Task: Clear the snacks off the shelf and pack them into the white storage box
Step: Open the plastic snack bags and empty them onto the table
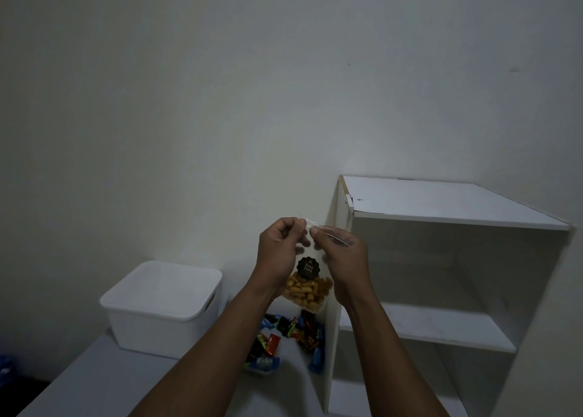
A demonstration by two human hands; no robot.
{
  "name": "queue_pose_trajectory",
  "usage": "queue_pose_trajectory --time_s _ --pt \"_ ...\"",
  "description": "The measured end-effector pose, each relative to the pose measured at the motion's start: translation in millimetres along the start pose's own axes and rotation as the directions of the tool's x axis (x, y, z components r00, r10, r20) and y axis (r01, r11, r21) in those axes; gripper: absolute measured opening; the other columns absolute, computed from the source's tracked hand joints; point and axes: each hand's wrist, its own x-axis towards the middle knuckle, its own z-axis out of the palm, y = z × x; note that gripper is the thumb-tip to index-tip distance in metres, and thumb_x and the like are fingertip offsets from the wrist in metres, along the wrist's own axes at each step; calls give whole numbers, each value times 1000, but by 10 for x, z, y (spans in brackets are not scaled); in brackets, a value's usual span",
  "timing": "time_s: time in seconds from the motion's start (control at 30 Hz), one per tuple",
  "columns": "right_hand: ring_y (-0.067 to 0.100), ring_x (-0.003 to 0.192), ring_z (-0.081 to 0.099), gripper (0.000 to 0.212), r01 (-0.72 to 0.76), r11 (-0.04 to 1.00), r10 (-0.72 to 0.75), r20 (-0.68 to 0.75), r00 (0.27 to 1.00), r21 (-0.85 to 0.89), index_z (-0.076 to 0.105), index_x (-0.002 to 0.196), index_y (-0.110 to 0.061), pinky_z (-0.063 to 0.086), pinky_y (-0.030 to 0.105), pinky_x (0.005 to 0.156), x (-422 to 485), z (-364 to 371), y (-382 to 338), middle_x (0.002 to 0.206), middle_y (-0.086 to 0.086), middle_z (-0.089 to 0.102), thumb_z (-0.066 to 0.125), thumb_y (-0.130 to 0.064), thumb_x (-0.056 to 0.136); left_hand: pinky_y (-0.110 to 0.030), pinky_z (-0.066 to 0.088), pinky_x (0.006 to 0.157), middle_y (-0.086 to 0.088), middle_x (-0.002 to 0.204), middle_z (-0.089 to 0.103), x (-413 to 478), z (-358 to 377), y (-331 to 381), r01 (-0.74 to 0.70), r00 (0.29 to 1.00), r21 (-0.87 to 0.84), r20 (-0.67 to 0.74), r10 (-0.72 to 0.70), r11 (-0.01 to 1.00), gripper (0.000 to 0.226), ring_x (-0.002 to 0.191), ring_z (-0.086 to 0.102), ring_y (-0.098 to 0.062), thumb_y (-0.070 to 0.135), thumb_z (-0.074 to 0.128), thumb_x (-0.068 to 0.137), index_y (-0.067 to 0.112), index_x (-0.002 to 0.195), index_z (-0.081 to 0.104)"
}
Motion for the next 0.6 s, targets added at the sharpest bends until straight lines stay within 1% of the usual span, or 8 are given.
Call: queue_pose_trajectory --time_s 0.07,0.13,0.2,0.3,0.4,0.43,0.5,0.6 --pt "0 68 66 12 -17 1000 18 -22 1000 5 77 94 -11 49 14 59 5 -6 4 77 -3 74 76 -18 84 -33 54 71 -5 76 65 -31 20 -16 -12 1000 8 11 12 1000 19 72 63 -15 24 58 97 9 91 69" --pt "0 73 69 8 -15 1000 15 -9 1000 1 77 91 -13 51 14 61 6 -10 -7 82 -2 76 76 -18 85 -34 55 72 -5 77 68 -50 13 -24 -19 999 10 44 19 1000 20 73 64 -16 24 59 97 8 92 70" --pt "0 75 70 3 -1 1000 1 4 1000 -10 76 87 -16 52 13 62 2 -5 -14 81 -4 76 76 -17 85 -33 55 71 -2 76 70 -66 19 -28 -33 998 32 45 31 999 21 73 64 -15 23 57 97 10 88 71" --pt "-1 71 69 2 6 1000 -6 0 1000 2 77 86 -18 51 12 61 -3 37 -29 78 -5 76 76 -16 84 -31 53 66 4 72 68 -58 62 -22 -87 995 90 -46 92 992 23 69 62 -11 24 57 98 15 79 68" --pt "0 64 63 4 -8 1000 9 -34 999 29 78 87 -13 49 13 59 22 25 -31 72 -3 72 76 -15 84 -30 51 61 4 66 63 -36 75 1 -84 987 32 -134 88 996 24 65 58 -11 24 59 97 15 76 66" --pt "1 63 61 3 -22 999 24 -47 999 42 77 86 -15 48 15 60 30 2 -18 70 -3 70 76 -16 84 -30 50 59 3 65 62 -20 58 1 -74 987 11 -145 75 997 25 64 57 -11 24 59 97 15 75 65" --pt "5 67 60 3 -55 997 58 -68 996 56 78 87 -18 48 23 66 32 -43 32 71 -1 69 75 -20 86 -30 47 56 0 63 59 3 30 -10 -56 988 22 -141 59 998 26 62 55 -12 25 60 96 14 73 65" --pt "11 72 60 10 -112 990 119 -75 990 91 78 90 -18 46 32 71 10 -45 93 71 -2 69 69 -23 91 -30 45 57 -3 62 57 31 21 -41 -1 986 24 -167 5 1000 28 61 52 -13 29 59 96 12 75 65"
